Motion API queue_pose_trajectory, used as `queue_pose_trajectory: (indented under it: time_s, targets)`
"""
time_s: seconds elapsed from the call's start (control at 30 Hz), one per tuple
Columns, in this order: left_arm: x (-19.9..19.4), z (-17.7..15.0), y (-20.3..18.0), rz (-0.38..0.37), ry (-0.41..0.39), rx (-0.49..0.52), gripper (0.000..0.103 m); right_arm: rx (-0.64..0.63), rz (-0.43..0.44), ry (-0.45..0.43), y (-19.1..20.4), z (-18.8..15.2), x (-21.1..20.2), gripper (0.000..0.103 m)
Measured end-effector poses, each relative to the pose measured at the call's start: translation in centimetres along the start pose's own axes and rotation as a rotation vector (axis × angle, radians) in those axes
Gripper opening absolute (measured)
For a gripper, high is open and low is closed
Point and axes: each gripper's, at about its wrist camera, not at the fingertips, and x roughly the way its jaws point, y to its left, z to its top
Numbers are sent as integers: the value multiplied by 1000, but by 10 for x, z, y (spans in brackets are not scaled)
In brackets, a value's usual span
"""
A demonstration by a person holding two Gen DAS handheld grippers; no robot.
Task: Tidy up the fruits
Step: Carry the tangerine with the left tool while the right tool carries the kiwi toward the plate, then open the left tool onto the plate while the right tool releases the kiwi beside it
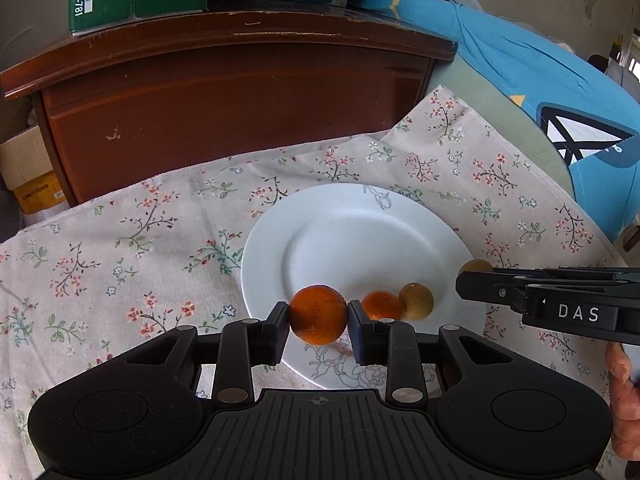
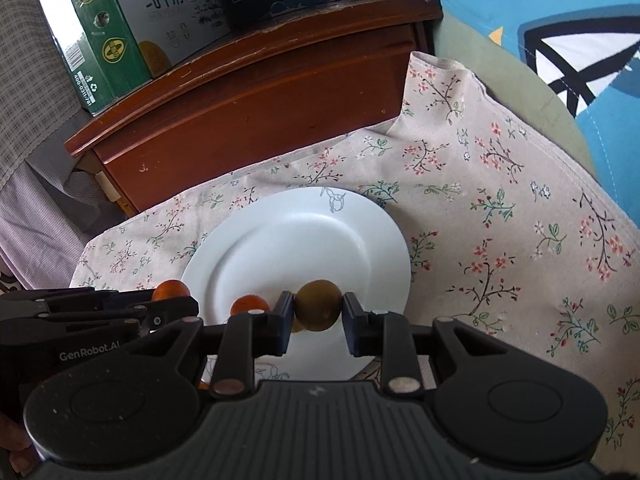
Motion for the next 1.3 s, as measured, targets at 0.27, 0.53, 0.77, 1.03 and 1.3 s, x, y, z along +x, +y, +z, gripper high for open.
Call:
queue_pose_trajectory:
  time_s: [0.27, 0.53, 0.77, 1.03, 1.3]
  targets:
    - [14, 6, -1, 1, 5, 3, 29, 23, -13, 9, -5, 5, 15, 26]
    - [7, 11, -2, 17, -28, -9, 54, 64, -4, -6, -10, 10, 16, 30]
    - [-4, 9, 0, 65, -34, -6, 72, 85, 2, -29, -10, 14, 9, 36]
    - [-12, 4, 2, 100, 2, 5, 77, 73, 14, -1, -6, 11, 7, 37]
    - [-27, -2, 13, 121, 23, -8, 81, 58, 3, 15, -1, 0, -7, 42]
